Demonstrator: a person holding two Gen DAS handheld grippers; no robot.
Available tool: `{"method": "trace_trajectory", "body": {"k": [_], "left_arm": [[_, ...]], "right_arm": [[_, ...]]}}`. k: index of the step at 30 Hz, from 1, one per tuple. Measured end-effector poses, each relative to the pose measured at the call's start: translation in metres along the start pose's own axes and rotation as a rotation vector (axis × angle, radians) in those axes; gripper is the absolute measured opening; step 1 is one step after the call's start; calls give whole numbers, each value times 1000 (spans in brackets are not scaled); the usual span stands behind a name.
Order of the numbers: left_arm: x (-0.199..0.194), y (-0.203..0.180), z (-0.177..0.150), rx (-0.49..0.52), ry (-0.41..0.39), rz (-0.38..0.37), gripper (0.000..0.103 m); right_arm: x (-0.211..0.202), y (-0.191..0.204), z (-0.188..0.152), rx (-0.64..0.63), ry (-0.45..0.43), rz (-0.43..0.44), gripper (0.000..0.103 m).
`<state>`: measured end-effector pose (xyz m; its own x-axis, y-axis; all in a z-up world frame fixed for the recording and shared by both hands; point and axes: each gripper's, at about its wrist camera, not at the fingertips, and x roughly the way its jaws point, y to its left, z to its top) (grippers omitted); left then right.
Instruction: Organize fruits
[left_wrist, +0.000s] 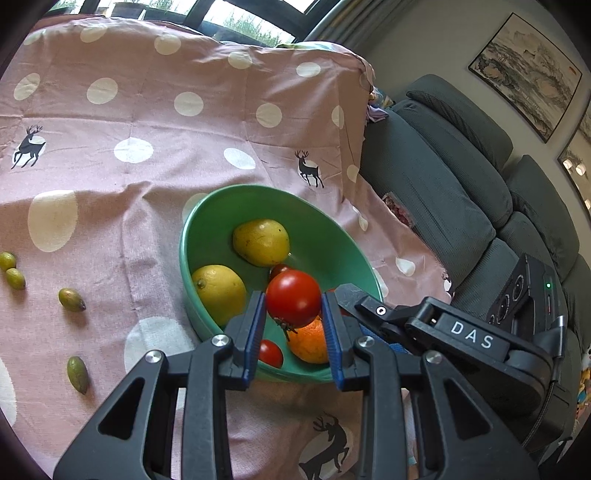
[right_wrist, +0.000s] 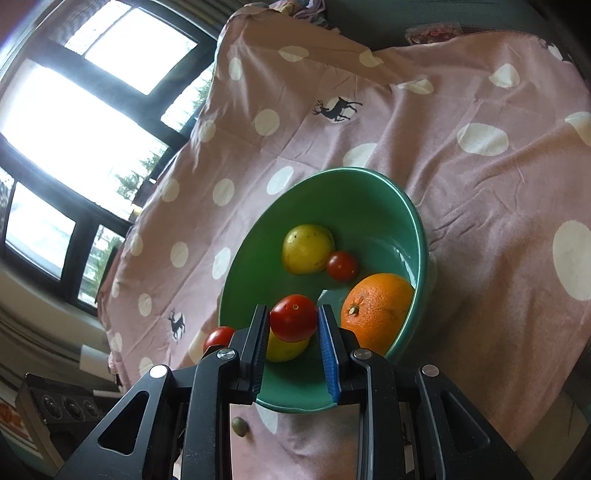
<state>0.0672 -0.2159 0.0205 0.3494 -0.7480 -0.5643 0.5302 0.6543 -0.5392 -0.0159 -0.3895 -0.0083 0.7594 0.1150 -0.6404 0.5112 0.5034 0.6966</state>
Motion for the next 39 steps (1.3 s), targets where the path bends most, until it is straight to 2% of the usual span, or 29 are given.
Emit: {"method": "trace_trajectory", "body": {"k": [5, 15, 18, 24, 28, 30, 32, 37, 39], "left_arm": [[5, 0, -2, 2, 22, -14, 30], [11, -4, -5, 18, 45, 0, 29], [8, -3, -4, 18, 40, 1, 35], [-8, 2, -2, 13, -1, 25, 49], [-28, 12, 1, -15, -45, 48, 60], [-40, 19, 1, -28, -73, 82, 68], [-53, 27, 2, -36, -98, 137, 72], [-83, 55, 5, -84, -153, 328, 75], [-94, 69, 5, -112, -169, 380, 75]], "right_arm": [[3, -9, 1, 53, 32, 63, 28], [3, -9, 0, 42, 29, -47, 28], [1, -7, 1, 25, 19, -77, 28], [1, -4, 2, 16, 24, -65, 28], [0, 1, 1, -2, 22, -69, 37], [0, 4, 0, -13, 23, -66, 38], [1, 8, -1, -25, 27, -59, 39], [1, 22, -5, -69, 39, -36, 43], [2, 28, -9, -97, 45, -37, 45]]}}
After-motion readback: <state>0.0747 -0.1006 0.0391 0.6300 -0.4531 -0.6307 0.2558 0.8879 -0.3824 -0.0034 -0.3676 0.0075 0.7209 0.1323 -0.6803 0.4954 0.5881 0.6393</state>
